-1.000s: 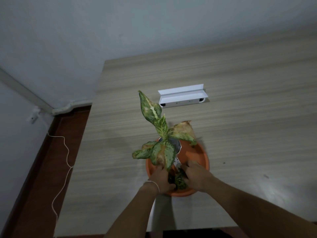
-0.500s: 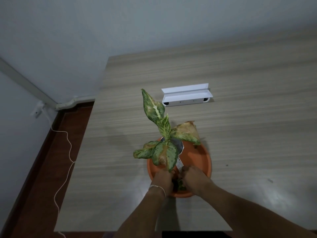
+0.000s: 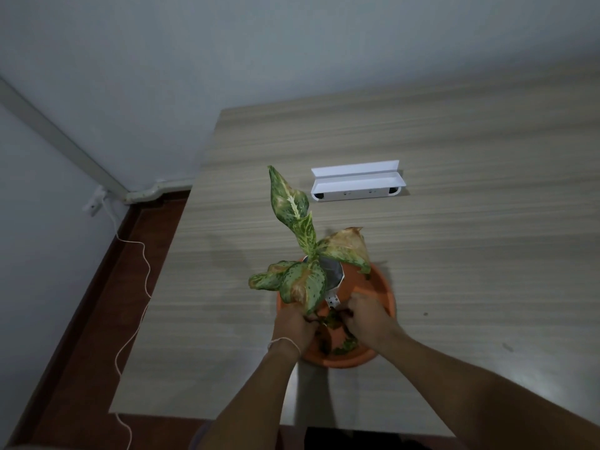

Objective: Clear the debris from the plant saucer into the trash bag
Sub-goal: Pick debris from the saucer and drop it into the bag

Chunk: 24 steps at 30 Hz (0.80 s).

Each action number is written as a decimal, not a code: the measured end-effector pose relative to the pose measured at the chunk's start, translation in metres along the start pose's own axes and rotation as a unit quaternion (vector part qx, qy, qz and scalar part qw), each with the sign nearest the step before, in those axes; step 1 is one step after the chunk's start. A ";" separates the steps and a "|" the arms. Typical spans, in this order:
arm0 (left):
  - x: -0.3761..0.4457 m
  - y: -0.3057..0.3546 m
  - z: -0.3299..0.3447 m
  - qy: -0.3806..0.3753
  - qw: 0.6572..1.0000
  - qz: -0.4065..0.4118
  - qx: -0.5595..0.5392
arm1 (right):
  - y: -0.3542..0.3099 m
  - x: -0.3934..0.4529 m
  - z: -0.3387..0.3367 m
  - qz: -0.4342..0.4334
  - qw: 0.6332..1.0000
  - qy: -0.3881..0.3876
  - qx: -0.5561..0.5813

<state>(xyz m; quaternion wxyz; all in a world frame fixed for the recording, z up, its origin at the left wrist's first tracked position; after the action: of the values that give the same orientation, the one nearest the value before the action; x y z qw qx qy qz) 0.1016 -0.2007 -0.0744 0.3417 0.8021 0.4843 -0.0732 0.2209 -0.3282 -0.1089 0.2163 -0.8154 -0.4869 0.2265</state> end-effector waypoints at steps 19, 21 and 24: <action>-0.030 -0.011 -0.018 0.055 0.993 -0.054 -0.091 | -0.029 -0.010 -0.016 0.000 0.997 0.059 0.056; -0.031 -0.026 -0.026 0.063 0.988 -0.071 -0.120 | -0.034 -0.010 -0.014 0.028 0.994 0.081 0.069; -0.035 -0.057 -0.040 0.070 0.977 -0.094 -0.178 | -0.043 -0.012 -0.004 0.083 0.984 0.117 0.106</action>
<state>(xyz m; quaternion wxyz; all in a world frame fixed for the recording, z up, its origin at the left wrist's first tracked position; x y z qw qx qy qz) 0.0281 -0.1842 -0.0554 0.4362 0.6825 0.5852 0.0390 0.1888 -0.3208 -0.0792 0.3376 -0.8462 -0.3619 0.1974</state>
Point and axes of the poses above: each hand's wrist, its own x-axis towards the middle knuckle, its own z-axis out of the palm, y = z × x, the point moved 2 cm from there along x, towards the middle knuckle, and after that the axes turned 12 degrees about -z, right-handed, at the moved point
